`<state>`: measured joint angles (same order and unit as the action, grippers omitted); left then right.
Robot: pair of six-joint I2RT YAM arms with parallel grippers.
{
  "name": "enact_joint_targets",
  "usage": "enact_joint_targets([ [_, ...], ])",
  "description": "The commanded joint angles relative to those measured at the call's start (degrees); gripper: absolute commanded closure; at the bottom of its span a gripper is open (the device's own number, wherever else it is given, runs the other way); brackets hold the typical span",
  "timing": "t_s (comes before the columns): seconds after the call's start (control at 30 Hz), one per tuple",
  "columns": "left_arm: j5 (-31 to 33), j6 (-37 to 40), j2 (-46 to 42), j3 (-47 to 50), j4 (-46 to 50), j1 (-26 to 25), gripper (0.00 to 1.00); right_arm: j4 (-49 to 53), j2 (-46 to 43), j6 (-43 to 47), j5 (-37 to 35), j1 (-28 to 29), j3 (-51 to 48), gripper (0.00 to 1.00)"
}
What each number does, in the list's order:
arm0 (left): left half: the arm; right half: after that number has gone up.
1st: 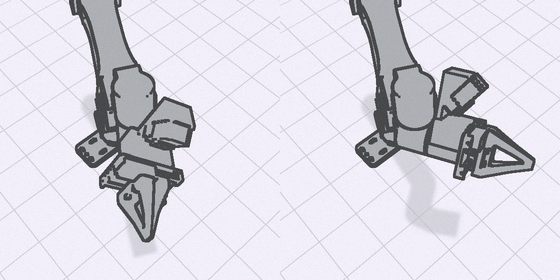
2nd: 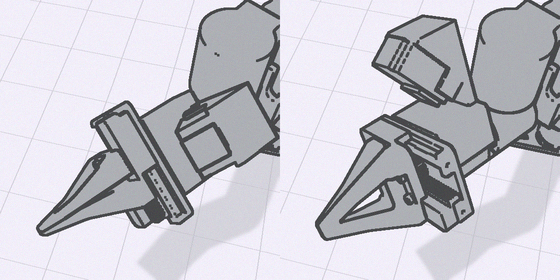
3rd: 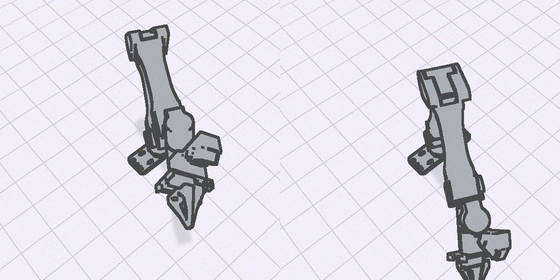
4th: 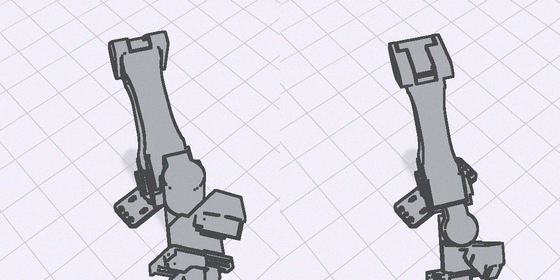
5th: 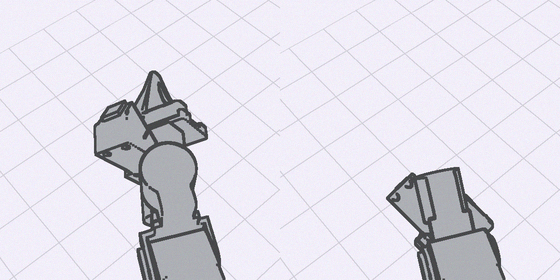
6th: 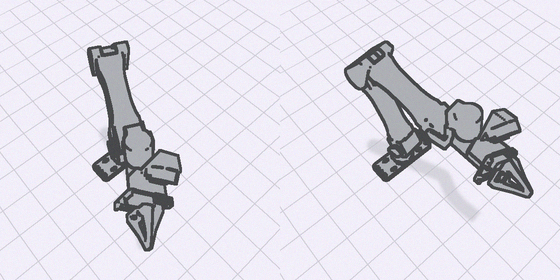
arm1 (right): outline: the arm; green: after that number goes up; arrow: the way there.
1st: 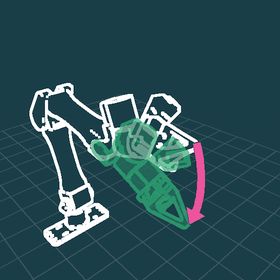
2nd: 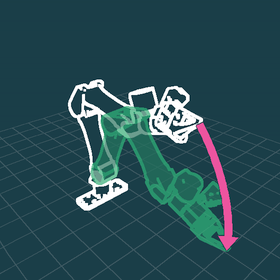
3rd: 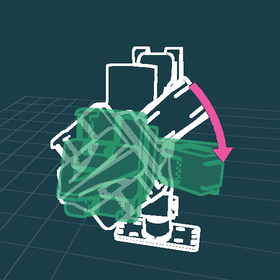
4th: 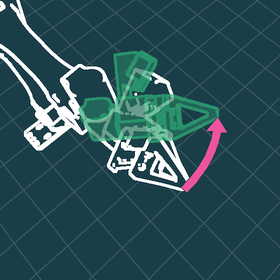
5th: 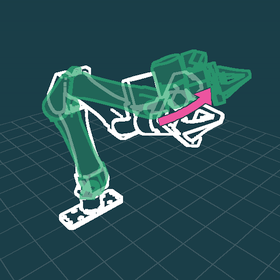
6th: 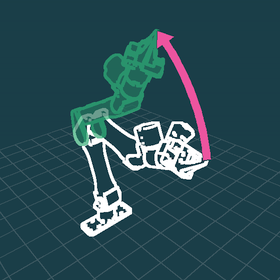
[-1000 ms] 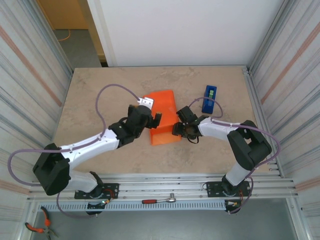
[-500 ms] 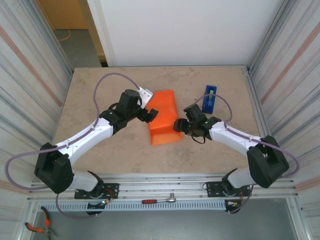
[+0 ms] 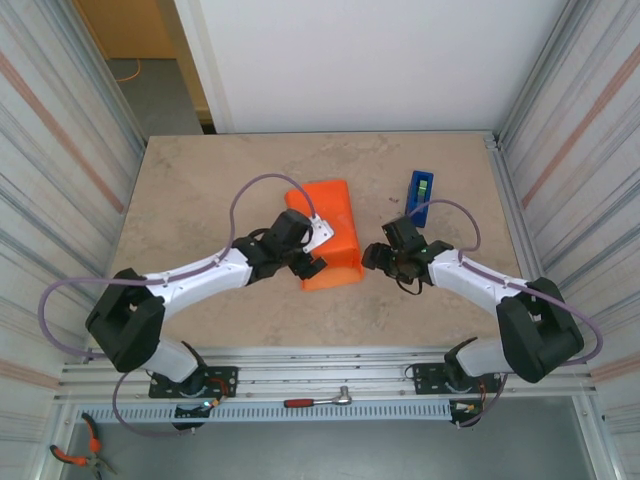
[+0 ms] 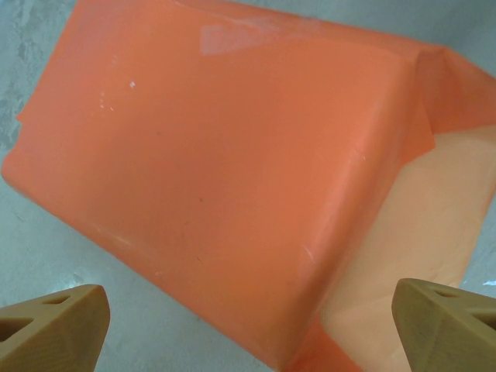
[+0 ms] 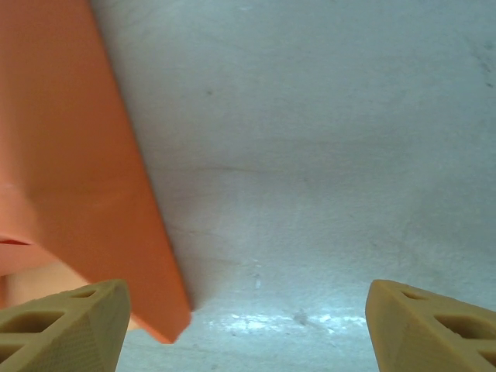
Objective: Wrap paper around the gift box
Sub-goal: Fold the third fold of the wrapping paper on the gift box, then fold the wrapping paper for the gift box.
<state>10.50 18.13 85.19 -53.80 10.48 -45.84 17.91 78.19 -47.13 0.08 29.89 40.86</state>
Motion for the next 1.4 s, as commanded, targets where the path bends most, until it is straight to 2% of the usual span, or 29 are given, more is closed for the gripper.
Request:
enact_joint_targets([
  [0.0, 4.3, 2.3, 0.7, 1.1, -1.1, -0.9, 0.06, -1.6, -0.9, -0.6, 3.6, -1.8, -2.3, 0.21],
  [0.2, 5.9, 4.0, 3.0, -0.1, -1.2, -2.0, 0.06, -7.6, -2.4, -1.2, 10.8, -6.7, -7.1, 0.23],
  [0.43, 9.0, 5.5, 5.3, 0.3, -3.4, -2.2, 0.06, -8.8, -2.7, -1.2, 13.2, -7.4, -7.2, 0.25],
  [0.67, 12.9, 5.6, 5.5, 1.4, -6.6, -2.2, 0.07, -10.7, -3.1, -1.5, 13.5, -4.7, -7.4, 0.26],
  [1.1, 13.1, 5.5, 7.4, 1.7, -7.2, -2.2, 0.08, -13.3, 0.9, -1.9, 11.9, 1.3, -4.9, 0.31],
  [1.2, 13.1, 5.2, 7.5, 1.7, -7.1, -2.2, 0.08, -13.2, 2.9, -1.4, 11.5, 1.8, -3.6, 0.34],
  [1.37, 13.1, 5.0, 7.7, 1.7, -7.2, -2.2, 0.08, -12.7, 6.0, -0.3, 10.3, 2.4, -1.3, 0.46],
])
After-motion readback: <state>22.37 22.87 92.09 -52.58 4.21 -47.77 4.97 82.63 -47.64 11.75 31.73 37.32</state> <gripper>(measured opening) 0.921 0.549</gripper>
